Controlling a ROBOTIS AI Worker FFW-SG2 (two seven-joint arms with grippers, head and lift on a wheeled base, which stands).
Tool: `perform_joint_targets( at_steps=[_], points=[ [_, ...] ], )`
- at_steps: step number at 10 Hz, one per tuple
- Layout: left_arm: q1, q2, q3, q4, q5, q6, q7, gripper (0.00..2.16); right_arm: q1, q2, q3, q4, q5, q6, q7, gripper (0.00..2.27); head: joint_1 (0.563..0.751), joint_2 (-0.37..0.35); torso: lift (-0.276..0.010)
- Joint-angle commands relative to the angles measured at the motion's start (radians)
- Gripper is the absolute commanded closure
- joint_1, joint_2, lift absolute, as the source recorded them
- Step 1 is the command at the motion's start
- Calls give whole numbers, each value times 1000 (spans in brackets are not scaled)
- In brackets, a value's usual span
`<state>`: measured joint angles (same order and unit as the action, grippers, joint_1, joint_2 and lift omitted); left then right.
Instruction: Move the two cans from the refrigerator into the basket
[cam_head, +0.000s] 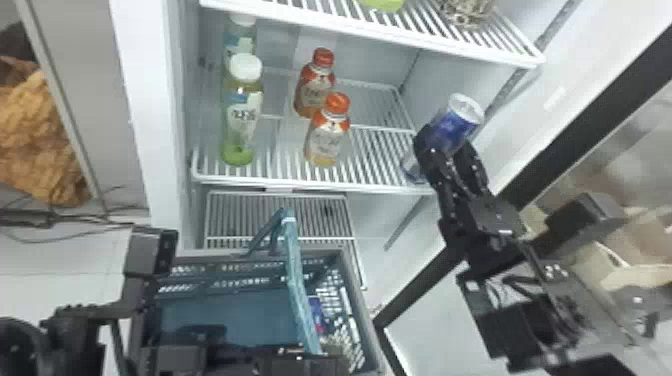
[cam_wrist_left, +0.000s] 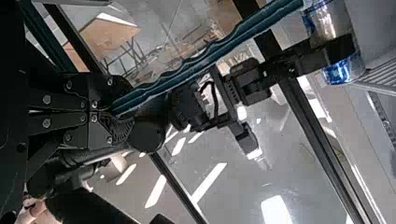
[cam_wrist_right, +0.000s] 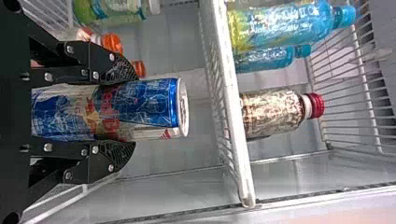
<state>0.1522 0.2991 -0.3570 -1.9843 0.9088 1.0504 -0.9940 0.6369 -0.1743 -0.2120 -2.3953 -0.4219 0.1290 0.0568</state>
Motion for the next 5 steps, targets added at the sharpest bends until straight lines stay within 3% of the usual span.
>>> perform_joint_targets(
  at_steps=[1,5],
  points=[
    [2,0,2,0,1,0,0,1188,85,-1,-5,-80,-41,57,8,900,695,-350,-266],
    [5,0,0,0,-1,0,0,1190,183,-8,3,-166,-117,205,61,901,695,-350,-266]
  ],
)
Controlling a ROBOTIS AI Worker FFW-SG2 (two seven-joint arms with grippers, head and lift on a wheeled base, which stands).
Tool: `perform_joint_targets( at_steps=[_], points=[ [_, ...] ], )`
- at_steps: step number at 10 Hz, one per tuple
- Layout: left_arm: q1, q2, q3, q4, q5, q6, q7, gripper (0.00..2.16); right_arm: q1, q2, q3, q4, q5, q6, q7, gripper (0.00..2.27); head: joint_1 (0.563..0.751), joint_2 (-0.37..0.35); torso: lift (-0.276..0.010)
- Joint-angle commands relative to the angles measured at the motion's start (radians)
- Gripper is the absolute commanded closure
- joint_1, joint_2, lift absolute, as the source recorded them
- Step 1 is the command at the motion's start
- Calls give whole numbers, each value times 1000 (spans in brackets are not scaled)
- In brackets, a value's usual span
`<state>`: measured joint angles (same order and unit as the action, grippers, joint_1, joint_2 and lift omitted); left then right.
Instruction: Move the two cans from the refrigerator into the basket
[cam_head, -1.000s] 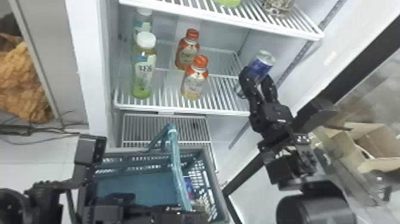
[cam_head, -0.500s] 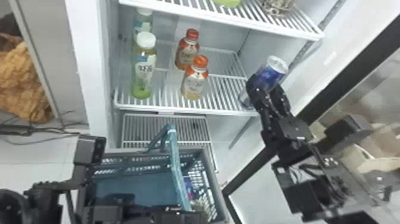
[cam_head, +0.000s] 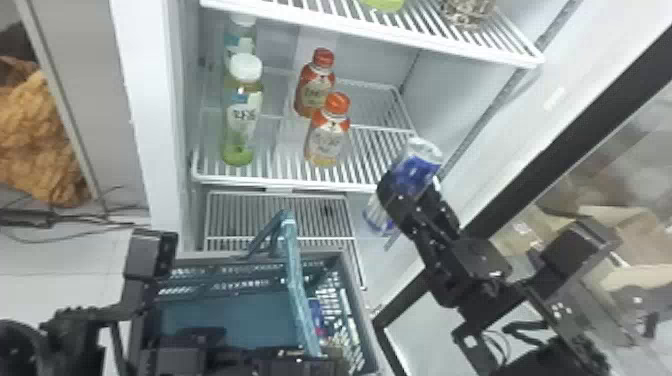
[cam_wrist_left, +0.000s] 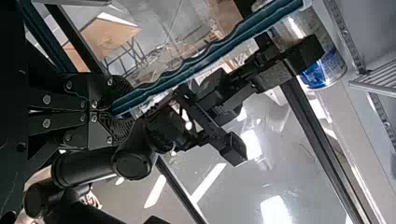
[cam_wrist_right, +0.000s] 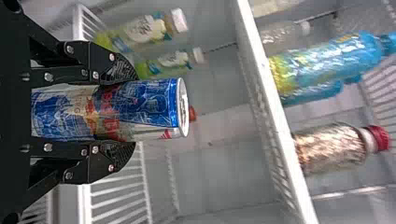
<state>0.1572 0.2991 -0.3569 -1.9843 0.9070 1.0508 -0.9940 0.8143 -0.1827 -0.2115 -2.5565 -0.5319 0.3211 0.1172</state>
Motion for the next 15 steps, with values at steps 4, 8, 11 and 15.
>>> perform_joint_targets(
  at_steps=[4,8,11,15],
  points=[
    [2,2,-2,0,2,0,0,1188,62,-23,44,-103,-122,238,10,901,695,-350,-266],
    [0,5,-6,0,2,2,0,1188,101,-29,18,-154,-104,437,39,900,695,-350,-266],
    [0,6,-8,0,2,0,0,1188,113,-24,-18,-179,-60,553,42,900,695,-350,-266],
    [0,5,-8,0,4,0,0,1190,89,-15,-22,-152,-42,587,64,700,695,-350,-266]
  ],
)
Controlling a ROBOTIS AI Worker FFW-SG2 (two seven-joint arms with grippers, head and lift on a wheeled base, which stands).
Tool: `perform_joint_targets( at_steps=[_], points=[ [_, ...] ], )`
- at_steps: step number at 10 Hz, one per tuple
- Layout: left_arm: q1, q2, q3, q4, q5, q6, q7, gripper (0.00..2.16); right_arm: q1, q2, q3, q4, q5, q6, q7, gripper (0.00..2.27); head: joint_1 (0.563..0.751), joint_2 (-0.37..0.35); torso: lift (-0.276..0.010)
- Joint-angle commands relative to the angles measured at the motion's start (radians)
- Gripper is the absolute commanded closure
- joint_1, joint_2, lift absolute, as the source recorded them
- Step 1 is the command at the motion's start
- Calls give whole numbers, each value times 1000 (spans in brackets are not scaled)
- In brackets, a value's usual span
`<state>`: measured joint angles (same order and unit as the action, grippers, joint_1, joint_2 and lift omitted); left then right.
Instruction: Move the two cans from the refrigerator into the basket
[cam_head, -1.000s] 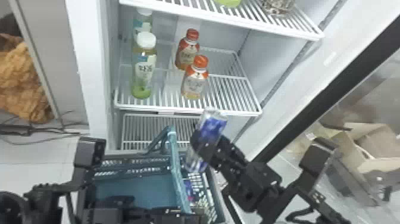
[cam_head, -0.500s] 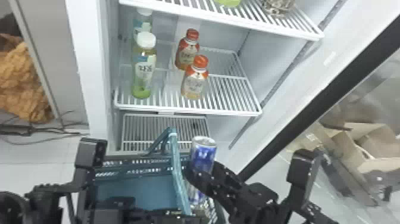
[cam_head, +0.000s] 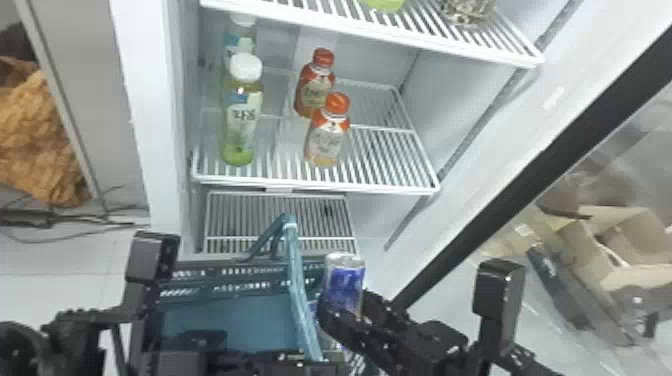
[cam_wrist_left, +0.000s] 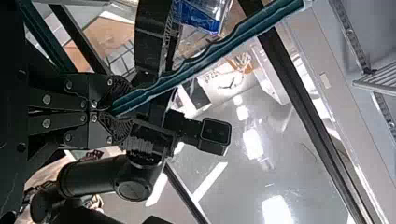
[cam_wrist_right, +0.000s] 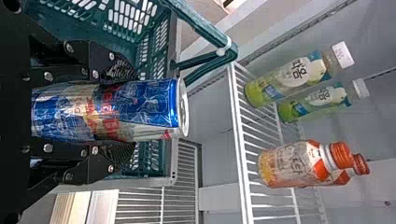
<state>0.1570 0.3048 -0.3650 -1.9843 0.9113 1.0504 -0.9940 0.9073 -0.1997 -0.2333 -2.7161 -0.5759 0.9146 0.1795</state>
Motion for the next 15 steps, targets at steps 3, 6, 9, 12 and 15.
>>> perform_joint_targets(
  at_steps=[3,6,9,12,15],
  points=[
    [0,-1,0,0,-2,2,0,1188,-19,13,-8,45,6,-119,25,328,695,-350,-266],
    [2,-3,2,0,-2,2,0,1188,-24,25,-8,54,39,-257,34,328,695,-350,-266],
    [0,-4,2,0,-4,2,0,1188,-38,34,-10,89,69,-438,49,311,695,-350,-266],
    [2,-7,4,0,-10,5,0,1188,-65,51,-4,148,109,-677,52,312,695,-350,-266],
    [2,-10,4,10,-10,5,5,1188,-97,63,16,265,145,-902,51,317,695,-350,-266]
  ],
)
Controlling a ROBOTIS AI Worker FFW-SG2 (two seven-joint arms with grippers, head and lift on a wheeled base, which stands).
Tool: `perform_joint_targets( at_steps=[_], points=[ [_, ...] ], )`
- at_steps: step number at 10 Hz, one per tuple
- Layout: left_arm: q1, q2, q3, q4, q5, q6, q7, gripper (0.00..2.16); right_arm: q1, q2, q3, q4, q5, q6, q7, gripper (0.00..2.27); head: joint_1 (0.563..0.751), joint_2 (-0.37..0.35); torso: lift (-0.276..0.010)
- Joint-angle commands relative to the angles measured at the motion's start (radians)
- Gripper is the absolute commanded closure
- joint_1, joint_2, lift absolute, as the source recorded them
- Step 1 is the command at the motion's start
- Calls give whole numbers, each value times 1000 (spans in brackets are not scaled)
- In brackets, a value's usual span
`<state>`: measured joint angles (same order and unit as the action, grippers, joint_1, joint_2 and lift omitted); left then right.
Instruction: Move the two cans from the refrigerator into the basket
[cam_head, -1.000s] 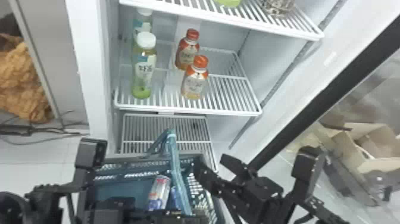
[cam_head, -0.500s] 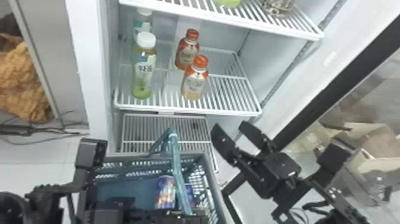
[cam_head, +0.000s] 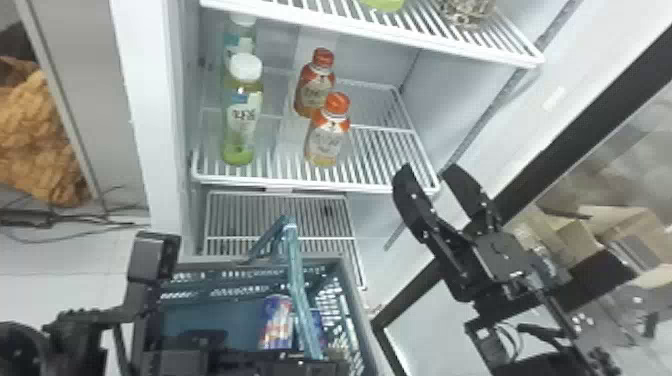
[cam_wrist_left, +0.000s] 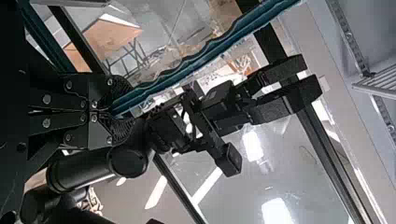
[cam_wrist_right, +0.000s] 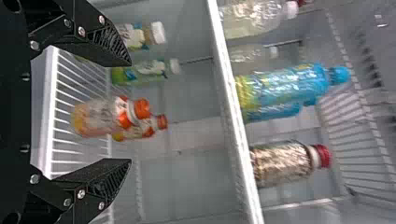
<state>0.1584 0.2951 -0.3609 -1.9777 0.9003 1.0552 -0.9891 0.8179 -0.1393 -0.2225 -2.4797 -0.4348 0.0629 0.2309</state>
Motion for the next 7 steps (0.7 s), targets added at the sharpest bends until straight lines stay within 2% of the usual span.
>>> perform_joint_targets(
  at_steps=[1,4,7],
  points=[
    [1,-1,0,6,3,-2,1,1188,-18,7,9,68,14,-83,-2,325,695,-350,-266],
    [6,-4,4,6,-3,-5,1,1188,-18,17,31,115,24,-80,-54,341,695,-350,-266],
    [8,-7,8,6,-13,-5,0,1188,-3,41,27,117,98,-80,-140,354,695,-350,-266]
  ],
)
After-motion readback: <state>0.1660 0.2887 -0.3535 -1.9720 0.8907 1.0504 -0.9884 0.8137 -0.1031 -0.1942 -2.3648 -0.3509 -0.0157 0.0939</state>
